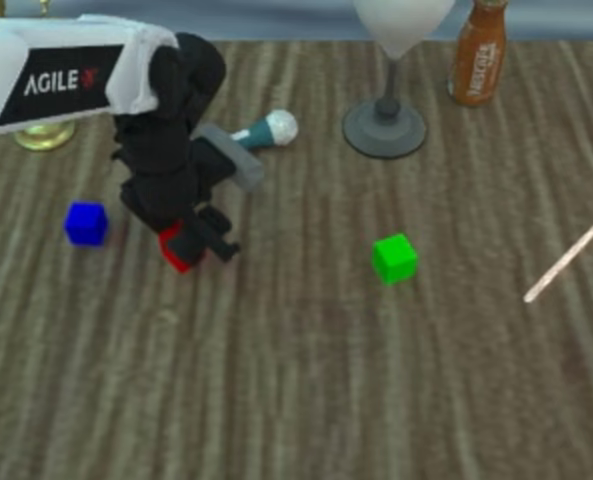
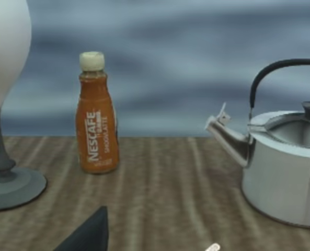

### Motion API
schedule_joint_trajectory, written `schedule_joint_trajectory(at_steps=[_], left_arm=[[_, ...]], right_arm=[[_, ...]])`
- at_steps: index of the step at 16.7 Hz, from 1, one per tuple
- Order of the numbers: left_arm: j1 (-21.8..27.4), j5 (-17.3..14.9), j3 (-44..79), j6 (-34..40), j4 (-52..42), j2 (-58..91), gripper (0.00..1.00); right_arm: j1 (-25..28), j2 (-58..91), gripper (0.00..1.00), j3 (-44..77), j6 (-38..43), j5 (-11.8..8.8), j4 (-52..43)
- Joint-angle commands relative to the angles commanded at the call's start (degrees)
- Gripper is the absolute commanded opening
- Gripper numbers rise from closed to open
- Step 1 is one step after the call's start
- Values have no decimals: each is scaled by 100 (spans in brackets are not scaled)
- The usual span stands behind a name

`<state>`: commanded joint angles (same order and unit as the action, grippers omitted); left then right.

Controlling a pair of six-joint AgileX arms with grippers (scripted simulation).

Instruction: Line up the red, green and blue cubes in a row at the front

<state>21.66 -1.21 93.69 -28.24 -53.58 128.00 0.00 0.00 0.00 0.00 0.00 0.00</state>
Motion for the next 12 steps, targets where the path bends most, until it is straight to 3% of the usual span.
schedule_joint_trajectory(at_steps=[6, 12], left_arm=[[-99, 4, 685, 27, -1087, -363, 0], [1, 6, 615, -50, -1086, -454, 0]], right_arm=[[0, 0, 100, 0, 0, 0, 0], [0, 0, 100, 0, 0, 0, 0]])
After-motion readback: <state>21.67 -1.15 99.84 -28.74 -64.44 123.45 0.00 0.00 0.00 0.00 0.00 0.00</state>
